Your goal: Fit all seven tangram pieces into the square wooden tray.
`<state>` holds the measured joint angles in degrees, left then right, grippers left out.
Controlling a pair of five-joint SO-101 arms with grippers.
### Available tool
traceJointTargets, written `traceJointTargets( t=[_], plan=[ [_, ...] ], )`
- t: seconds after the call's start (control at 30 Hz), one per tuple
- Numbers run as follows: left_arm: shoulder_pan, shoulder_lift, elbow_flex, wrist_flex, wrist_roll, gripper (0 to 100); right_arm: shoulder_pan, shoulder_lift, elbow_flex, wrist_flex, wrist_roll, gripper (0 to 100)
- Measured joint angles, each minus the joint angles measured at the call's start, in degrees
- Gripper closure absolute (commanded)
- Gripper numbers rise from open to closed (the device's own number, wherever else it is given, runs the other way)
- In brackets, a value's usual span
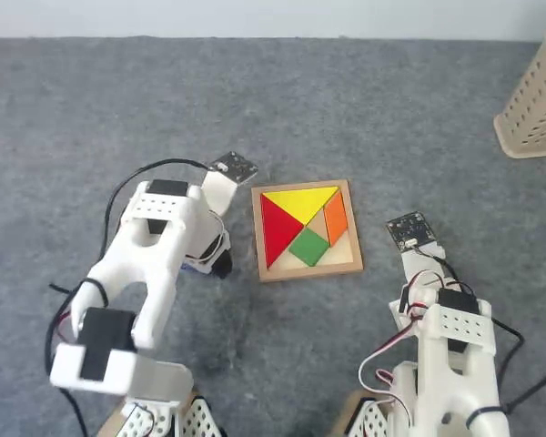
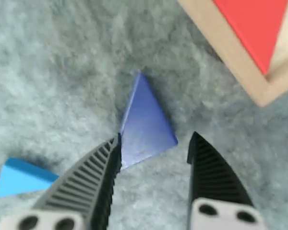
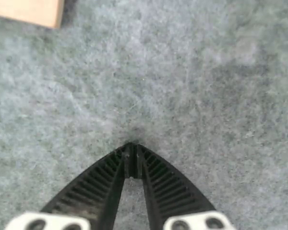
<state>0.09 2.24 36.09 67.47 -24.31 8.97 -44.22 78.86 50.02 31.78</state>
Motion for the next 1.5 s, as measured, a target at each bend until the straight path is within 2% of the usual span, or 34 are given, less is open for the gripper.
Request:
traceJointTargets(
  t=[0.23,0.4,0.53,0.7,0.83,1.0,1.17,1.27,1.5],
  plan=[
    [-0.2,9.1,-5.5,0.7,-0.3,79,0.0,0.0,0.0,0.0,0.0,99.2],
    [0.1,9.7,-6.2,0.9,-0.4,85,0.0,0.0,0.0,0.0,0.0,99.2],
    [0.4,9.7,-6.2,1.0,0.4,86,0.0,0.0,0.0,0.0,0.0,99.2],
    [0.4,7.1,-6.2,2.3,2.8,86,0.0,0.0,0.0,0.0,0.0,99.2],
    [1.3,-0.5,-6.2,6.0,4.4,86,0.0,0.0,0.0,0.0,0.0,99.2],
    [7.5,-10.6,-6.2,9.4,10.1,86,0.0,0.0,0.0,0.0,0.0,99.2],
    [19.2,-12.4,-9.2,9.1,17.8,86,0.0,0.0,0.0,0.0,0.0,99.2],
    [24.3,-9.0,-13.5,6.7,22.9,86,0.0,0.0,0.0,0.0,0.0,99.2],
    [29.5,9.0,-26.5,2.9,35.2,86,0.0,0.0,0.0,0.0,0.0,99.2]
  ],
)
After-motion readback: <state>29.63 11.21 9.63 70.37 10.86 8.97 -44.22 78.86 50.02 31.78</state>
